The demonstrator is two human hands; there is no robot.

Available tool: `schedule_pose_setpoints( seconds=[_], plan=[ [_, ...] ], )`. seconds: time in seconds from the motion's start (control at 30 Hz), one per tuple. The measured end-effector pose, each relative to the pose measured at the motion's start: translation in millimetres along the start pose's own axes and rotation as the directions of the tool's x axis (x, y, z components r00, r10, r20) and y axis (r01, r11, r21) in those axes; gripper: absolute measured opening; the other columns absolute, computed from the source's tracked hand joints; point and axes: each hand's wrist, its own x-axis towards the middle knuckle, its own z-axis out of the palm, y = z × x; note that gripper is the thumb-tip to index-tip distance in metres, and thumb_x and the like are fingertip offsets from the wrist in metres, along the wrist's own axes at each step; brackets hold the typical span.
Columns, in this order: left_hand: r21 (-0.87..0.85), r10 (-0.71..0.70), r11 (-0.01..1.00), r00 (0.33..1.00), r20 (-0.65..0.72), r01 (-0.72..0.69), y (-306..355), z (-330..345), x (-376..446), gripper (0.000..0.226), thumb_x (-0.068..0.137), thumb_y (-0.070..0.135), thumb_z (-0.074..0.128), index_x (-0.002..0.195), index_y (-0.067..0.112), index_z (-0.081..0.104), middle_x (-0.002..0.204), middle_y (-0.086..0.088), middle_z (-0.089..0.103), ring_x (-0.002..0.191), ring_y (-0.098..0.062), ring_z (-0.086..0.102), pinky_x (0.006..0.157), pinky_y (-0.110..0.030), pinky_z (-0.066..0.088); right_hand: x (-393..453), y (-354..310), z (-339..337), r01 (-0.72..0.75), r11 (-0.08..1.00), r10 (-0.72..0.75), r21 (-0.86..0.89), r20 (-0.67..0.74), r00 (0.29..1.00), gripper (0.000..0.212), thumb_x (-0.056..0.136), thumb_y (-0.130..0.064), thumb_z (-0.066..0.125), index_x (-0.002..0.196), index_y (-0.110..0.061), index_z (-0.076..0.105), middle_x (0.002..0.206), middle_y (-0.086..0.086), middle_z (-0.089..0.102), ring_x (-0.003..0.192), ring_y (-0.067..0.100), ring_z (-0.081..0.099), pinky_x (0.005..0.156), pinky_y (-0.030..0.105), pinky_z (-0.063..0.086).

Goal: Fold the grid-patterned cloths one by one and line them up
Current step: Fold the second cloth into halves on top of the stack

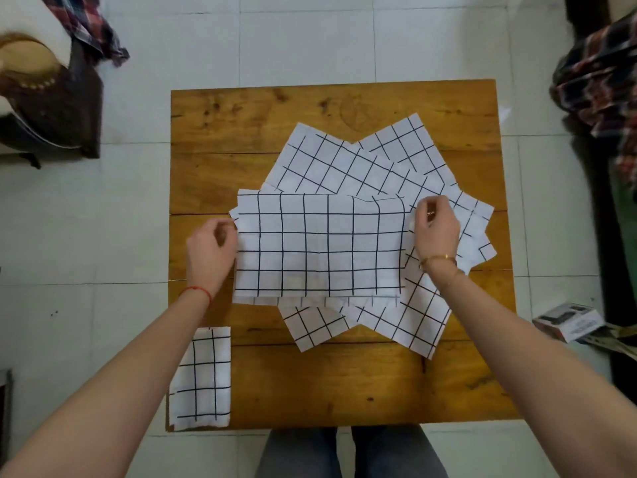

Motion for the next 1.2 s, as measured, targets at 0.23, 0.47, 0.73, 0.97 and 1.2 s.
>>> schedule_pose_setpoints(
  seconds=[0.23,0.47,0.73,0.97,1.2],
  plan=[
    [-0.147,-0.291,0.943,0.954,0.076,0.299,32,15,57,0.025,0.096,0.029,0.054,0.109,0.009,0.061,0.096,-0.001,0.06,0.09,-0.016,0.054,0.083,-0.029,0.047,56,-19,22,-0.207,0.961,0.236,-0.184,0.155,0.959,0.041,0.095,-0.038,0.05,0.064,-0.013,0.044,0.062,0.002,0.047,0.06,0.016,0.042,0.058,0.027,0.031],
    [-0.107,-0.413,0.9,0.904,0.109,0.424,38,29,77,0.029,0.095,0.037,0.054,0.071,0.023,0.047,0.081,-0.001,0.055,0.086,-0.02,0.053,0.087,-0.034,0.046,55,-15,38,-0.423,0.902,0.432,-0.087,0.174,0.885,0.032,0.087,-0.029,0.06,0.061,-0.015,0.047,0.062,0.001,0.044,0.064,0.018,0.044,0.058,0.022,0.036],
    [-0.219,-0.437,0.863,0.89,0.133,0.456,31,37,79,0.013,0.087,0.025,0.07,0.087,0.012,0.066,0.103,-0.004,0.065,0.096,-0.017,0.057,0.087,-0.026,0.044,44,-4,38,-0.41,0.896,0.396,0.169,0.112,0.912,0.021,0.085,-0.02,0.06,0.065,-0.017,0.054,0.063,-0.005,0.048,0.062,0.01,0.045,0.062,0.02,0.041],
    [-0.188,-0.289,0.934,0.952,0.102,0.304,29,48,66,0.016,0.085,0.023,0.071,0.091,0.009,0.066,0.075,0.005,0.057,0.071,-0.009,0.052,0.082,-0.03,0.05,47,-1,28,-0.288,0.925,0.314,0.248,-0.072,0.947,0.008,0.089,-0.021,0.058,0.085,-0.014,0.061,0.063,-0.009,0.048,0.059,0.003,0.043,0.049,0.0,0.036],
    [0.063,0.056,0.997,0.998,-0.019,-0.055,36,52,43,0.036,0.084,0.022,0.071,0.115,0.014,0.055,0.107,-0.004,0.056,0.104,-0.024,0.05,0.09,-0.037,0.047,44,9,25,-0.113,0.993,0.11,-0.012,-0.151,0.982,0.035,0.085,-0.029,0.064,0.109,-0.009,0.049,0.099,0.008,0.053,0.096,0.024,0.053,0.086,0.038,0.047]
  ],
)
